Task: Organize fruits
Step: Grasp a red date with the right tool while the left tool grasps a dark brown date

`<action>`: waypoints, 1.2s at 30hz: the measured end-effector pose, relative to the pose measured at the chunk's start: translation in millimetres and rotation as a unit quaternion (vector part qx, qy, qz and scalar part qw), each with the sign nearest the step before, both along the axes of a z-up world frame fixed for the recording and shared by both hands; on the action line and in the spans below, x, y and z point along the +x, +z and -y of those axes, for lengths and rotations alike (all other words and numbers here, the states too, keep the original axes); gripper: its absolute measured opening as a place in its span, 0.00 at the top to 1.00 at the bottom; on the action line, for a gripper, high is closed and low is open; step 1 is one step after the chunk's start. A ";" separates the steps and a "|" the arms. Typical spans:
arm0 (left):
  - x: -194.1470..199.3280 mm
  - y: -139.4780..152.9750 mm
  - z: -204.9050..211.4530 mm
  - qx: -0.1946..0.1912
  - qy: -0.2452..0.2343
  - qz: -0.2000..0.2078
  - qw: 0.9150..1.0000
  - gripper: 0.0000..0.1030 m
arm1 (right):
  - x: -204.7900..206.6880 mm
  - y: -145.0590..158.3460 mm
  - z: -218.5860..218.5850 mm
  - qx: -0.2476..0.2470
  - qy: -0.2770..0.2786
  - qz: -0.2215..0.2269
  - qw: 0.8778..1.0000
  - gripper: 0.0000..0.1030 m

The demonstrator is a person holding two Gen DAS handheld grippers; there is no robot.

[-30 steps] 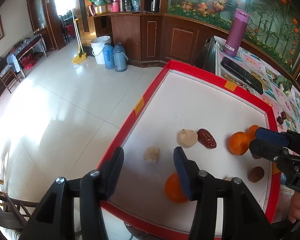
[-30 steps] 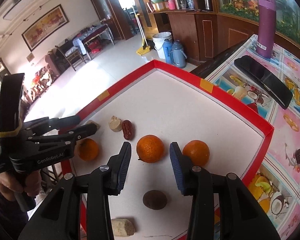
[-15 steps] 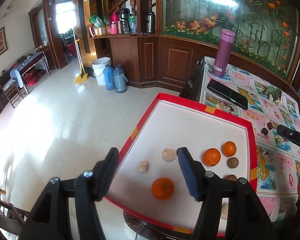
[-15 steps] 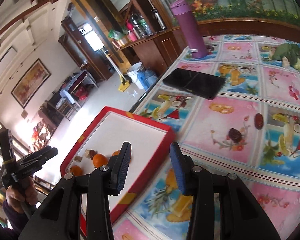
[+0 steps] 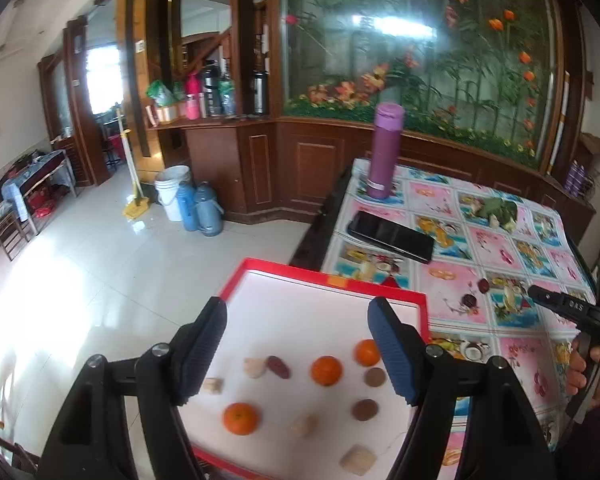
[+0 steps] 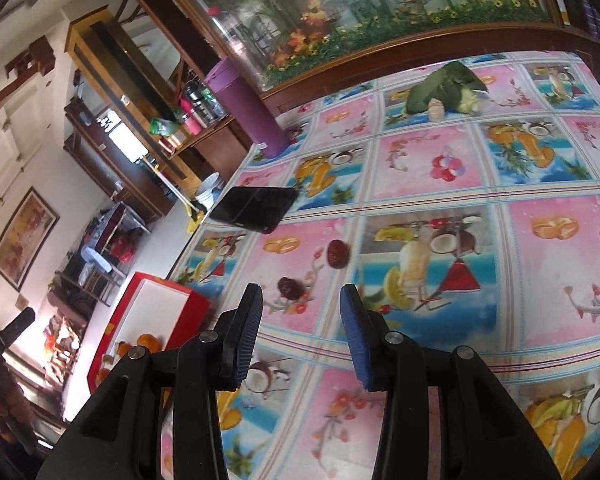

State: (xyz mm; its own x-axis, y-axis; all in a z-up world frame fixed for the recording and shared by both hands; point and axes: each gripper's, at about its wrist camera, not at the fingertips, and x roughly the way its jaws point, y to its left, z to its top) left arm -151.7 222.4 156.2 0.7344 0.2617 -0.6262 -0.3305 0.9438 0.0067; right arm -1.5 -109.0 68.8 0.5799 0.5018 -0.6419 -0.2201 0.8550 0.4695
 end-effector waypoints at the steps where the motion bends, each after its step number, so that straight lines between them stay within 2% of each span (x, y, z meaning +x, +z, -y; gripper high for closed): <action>1: 9.3 -5.9 12.1 -0.001 -0.019 -0.008 1.000 0.27 | 2.3 -3.1 4.5 -0.005 -0.007 -0.002 1.000 0.62; 7: 60.4 -42.1 82.1 0.004 -0.097 -0.050 0.994 0.27 | 24.2 -24.9 2.2 -0.022 -0.012 -0.022 0.999 0.62; 12: 80.9 -56.4 120.6 0.021 -0.129 -0.064 0.989 0.27 | 36.4 -24.0 -28.4 -0.070 0.010 0.003 0.997 0.62; 21: 88.2 -60.2 121.0 0.024 -0.117 -0.071 0.990 0.27 | 62.4 -39.5 -61.7 -0.149 0.012 0.010 0.989 0.66; 24: 90.6 -58.8 118.5 0.021 -0.110 -0.071 0.991 0.27 | 69.4 -48.9 -63.5 -0.158 0.020 -0.006 0.987 0.70; 26: 94.4 -60.4 119.3 0.014 -0.106 -0.075 0.991 0.27 | 69.6 -50.2 -63.6 -0.170 0.022 0.001 0.985 0.73; 28: 98.8 -61.5 121.2 0.007 -0.105 -0.078 0.991 0.27 | 70.0 -50.4 -61.6 -0.177 0.024 0.003 0.984 0.81; 31: 109.6 -66.3 124.0 -0.001 -0.093 -0.088 0.992 0.27 | 71.9 -50.4 -51.1 -0.161 0.023 0.003 0.987 0.83; 36: 130.1 -80.2 142.4 -0.014 -0.085 -0.102 0.991 0.27 | 74.7 -34.9 -6.4 -0.102 -0.024 -0.007 0.994 0.83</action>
State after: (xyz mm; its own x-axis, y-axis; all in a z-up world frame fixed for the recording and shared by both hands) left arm -21.5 80.0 76.0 0.6235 0.1266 -0.7715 -0.1617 0.9863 0.0311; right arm 73.2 -102.7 33.9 0.5900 0.3325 -0.7357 -0.1719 0.9421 0.2879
